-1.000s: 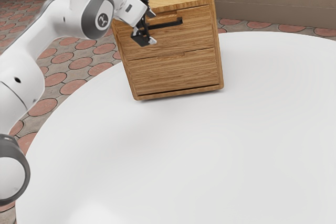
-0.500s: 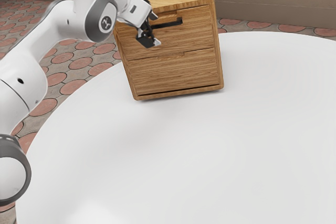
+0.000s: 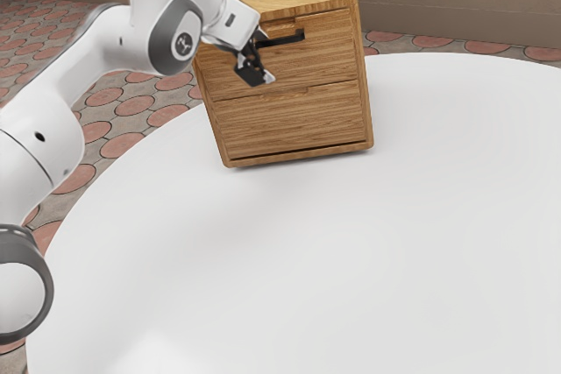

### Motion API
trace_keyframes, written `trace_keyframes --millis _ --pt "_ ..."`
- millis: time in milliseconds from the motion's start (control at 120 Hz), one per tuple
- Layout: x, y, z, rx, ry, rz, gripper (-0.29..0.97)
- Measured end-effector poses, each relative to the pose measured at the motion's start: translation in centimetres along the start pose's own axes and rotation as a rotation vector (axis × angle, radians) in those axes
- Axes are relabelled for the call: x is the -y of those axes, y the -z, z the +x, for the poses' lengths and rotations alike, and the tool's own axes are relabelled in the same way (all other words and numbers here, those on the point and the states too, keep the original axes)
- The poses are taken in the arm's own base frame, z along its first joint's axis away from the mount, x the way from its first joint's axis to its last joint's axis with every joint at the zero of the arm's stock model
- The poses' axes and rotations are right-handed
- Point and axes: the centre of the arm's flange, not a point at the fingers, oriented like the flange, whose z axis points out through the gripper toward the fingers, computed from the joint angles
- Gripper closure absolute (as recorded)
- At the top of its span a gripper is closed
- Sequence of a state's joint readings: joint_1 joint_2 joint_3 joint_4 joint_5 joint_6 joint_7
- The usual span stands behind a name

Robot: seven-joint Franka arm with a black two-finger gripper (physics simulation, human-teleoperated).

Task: Pull the drawer handle with one arm to open the drawer

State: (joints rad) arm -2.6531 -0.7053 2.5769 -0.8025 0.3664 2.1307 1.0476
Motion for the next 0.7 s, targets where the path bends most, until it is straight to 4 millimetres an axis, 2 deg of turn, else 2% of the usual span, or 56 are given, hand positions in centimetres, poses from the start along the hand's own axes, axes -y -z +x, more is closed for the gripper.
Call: trace_keyframes --millis 700 --pt "-1.0 -0.1 0.6 0.029 0.026 -0.041 0.00"
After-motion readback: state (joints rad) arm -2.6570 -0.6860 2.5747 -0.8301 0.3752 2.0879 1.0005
